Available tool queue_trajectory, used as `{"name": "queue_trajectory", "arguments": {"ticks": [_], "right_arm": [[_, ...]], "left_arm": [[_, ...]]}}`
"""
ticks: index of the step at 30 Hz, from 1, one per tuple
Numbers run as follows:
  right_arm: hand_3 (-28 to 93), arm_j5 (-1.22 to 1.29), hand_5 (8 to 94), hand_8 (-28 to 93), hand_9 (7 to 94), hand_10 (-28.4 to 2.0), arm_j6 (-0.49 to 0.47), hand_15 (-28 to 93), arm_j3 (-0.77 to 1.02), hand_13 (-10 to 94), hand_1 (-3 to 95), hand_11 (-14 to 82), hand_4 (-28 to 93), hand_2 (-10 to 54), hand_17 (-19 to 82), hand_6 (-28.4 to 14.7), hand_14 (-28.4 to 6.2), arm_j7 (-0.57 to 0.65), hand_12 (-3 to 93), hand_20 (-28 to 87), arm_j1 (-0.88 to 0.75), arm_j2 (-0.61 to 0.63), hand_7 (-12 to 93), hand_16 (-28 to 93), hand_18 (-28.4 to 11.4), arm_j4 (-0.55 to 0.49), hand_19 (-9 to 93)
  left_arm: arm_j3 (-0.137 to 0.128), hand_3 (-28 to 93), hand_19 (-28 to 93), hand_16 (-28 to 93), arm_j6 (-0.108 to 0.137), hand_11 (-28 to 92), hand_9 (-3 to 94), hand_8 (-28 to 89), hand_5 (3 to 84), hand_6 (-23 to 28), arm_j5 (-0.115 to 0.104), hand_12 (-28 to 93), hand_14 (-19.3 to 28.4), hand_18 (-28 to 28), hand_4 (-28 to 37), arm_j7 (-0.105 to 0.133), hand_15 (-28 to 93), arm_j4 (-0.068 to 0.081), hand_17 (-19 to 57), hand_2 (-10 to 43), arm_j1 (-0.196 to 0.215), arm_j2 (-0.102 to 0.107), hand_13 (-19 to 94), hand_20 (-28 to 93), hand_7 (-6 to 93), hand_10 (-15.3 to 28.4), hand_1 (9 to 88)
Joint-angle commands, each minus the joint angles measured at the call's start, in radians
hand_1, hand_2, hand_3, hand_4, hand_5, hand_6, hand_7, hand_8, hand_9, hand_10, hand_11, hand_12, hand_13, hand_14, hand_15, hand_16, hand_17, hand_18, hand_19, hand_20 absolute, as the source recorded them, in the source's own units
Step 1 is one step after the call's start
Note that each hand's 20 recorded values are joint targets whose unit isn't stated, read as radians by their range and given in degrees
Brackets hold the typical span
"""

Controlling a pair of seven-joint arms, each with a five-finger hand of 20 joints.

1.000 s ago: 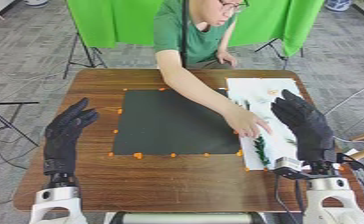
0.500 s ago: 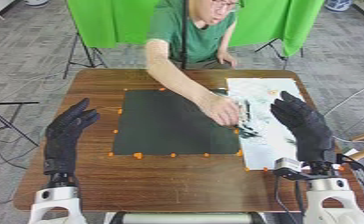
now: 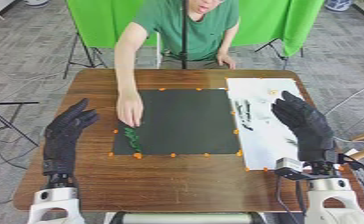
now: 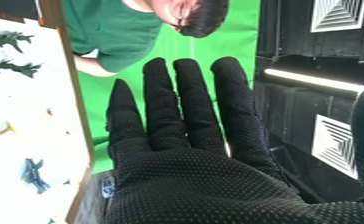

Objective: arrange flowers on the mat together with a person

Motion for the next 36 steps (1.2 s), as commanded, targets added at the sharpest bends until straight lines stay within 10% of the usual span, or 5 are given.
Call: {"name": "queue_trajectory", "arguments": {"ticks": [1,30,36], "right_arm": [[71,-0.007,43.8,-9,44.6,-14.8,-0.006,12,0.002,37,11.6,5.3,-19,-2.7,19,-1.6,-14.0,-0.008,14.5,25,0.003,-0.003,13,15,-16.6,-0.001,5],[71,-0.012,44.0,-9,44.8,-14.7,-0.005,12,0.005,37,11.8,5.3,-19,-3.1,19,-1.6,-13.9,-0.019,14.5,26,-0.002,-0.005,13,15,-16.6,-0.001,5],[71,-0.015,44.0,-9,44.8,-14.7,-0.003,12,0.000,37,12.1,5.3,-19,-3.2,19,-1.5,-13.9,-0.018,14.6,26,0.003,-0.004,13,15,-16.6,0.002,5]], "left_arm": [[-0.006,70,16,-2,-0.004,18,49.4,-6,46.2,2.4,-0.039,13,17.7,13.8,-20.9,0.016,20,0.008,16.1,-2.6,0.005,0.007,44,23,12.4,14.0,23.3],[-0.011,71,15,-2,-0.018,18,49.7,-6,46.6,2.3,-0.025,13,17.6,13.8,-21.3,0.006,20,0.017,16.2,-3.1,-0.006,0.010,44,24,12.3,14.1,24.0],[-0.013,71,17,-2,0.010,18,50.2,-6,47.0,2.1,-0.068,13,17.5,13.9,-23.2,0.003,20,0.034,17.0,3.8,-0.010,0.019,45,24,12.7,14.3,25.4]]}}
